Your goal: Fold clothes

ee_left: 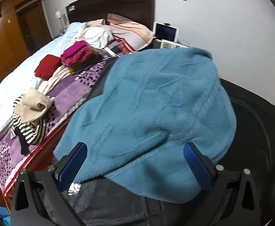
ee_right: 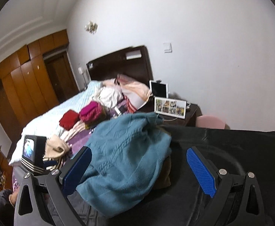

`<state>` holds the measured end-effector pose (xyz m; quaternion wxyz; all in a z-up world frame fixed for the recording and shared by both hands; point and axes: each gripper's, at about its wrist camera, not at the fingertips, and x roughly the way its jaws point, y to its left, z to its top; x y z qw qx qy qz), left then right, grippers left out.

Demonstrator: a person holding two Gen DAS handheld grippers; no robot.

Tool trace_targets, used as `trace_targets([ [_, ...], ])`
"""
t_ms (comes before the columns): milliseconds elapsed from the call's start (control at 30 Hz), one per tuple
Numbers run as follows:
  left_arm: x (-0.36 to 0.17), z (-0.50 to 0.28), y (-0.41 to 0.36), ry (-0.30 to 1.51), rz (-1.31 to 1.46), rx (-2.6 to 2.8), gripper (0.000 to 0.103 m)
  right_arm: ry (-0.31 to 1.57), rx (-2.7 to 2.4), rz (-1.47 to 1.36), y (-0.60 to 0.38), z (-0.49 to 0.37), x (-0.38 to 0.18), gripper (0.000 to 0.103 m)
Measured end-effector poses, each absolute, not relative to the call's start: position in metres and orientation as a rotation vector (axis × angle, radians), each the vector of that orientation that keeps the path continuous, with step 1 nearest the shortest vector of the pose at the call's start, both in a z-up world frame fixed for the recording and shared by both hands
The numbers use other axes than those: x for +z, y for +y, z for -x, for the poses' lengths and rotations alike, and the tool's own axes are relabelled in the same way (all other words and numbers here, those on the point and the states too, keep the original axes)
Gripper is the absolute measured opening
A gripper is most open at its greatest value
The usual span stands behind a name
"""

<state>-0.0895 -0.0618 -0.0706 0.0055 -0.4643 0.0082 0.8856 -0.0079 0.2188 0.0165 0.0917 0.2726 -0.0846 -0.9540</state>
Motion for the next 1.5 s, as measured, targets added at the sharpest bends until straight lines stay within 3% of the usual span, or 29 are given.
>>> trace_targets([
  [200, -0.065, 0.08, -0.043, 0.033, 1.435, 2.767, 0.103, -0.201, -2.839, -0.751, 0.226, -0.006, 0.031, 0.102],
  [633, 0.003, 0.033, -0.048, 0.023, 1.316, 3.027, 0.103, -0.03, -2.845, -0.563, 0.231, -0.035, 0.041, 0.102],
  [800, 0.012, 0.028, -0.045, 0.068, 1.317, 3.048, 0.103, -0.107, -2.834, -0.66, 0.24, -0.018, 0.028, 0.102],
  [1033, 0.005, 0.081, -0.048, 0.053, 1.329, 2.99, 0.103, -0.171, -2.772, -0.765, 0.239, 0.028, 0.008, 0.102],
  [1500, -0.029, 0.213, -0.057, 0.104, 1.37, 2.9, 0.103, -0.44, -2.636, -1.176, 0.235, 0.153, -0.089, 0.102],
])
